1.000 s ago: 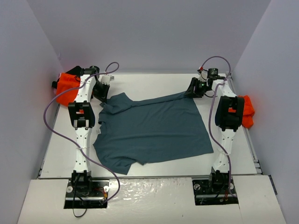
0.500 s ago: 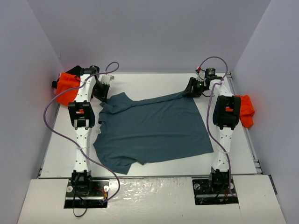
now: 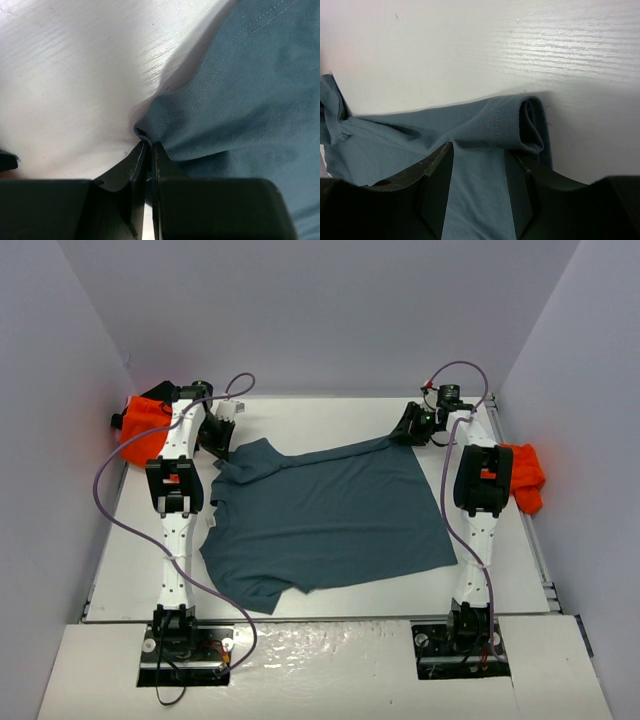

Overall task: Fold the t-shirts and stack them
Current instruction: Flatten out the tshirt

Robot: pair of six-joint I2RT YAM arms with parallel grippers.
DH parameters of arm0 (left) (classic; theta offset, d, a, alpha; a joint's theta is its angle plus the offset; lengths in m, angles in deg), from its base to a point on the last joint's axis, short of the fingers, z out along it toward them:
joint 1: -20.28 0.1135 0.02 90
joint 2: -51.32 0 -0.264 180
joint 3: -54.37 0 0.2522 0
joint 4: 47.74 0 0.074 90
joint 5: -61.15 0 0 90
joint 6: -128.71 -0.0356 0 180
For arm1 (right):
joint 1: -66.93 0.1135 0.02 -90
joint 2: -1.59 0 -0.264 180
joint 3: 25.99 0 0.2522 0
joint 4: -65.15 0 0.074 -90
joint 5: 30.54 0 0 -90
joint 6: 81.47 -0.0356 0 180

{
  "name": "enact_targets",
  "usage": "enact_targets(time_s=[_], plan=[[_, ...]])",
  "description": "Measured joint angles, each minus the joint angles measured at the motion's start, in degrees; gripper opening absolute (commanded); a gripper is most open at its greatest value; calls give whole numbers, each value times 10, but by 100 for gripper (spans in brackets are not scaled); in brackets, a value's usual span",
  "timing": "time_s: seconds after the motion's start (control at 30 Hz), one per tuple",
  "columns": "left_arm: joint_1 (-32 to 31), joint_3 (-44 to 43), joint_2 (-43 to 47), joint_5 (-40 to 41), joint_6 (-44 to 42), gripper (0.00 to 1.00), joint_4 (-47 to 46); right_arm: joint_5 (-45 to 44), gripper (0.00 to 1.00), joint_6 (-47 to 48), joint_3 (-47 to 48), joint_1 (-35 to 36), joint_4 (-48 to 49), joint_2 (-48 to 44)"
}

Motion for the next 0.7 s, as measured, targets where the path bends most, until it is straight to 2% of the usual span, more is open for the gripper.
enact_targets(time_s=[0.17, 0.23, 0.43, 0.53, 0.7], plan=[[0, 0, 0, 0, 0, 0, 0, -1, 35, -25, 9, 1, 13, 10], [0, 0, 0, 0, -1, 0, 0, -3, 29, -30, 9, 1, 14, 11], [0, 0, 0, 0, -1, 0, 0, -28, 4, -31, 9, 5, 17, 13], [0, 0, 0, 0, -1, 0, 0, -42, 0, -27, 9, 9, 17, 14], [0, 0, 0, 0, -1, 0, 0, -51, 0, -20, 9, 14, 20, 14]])
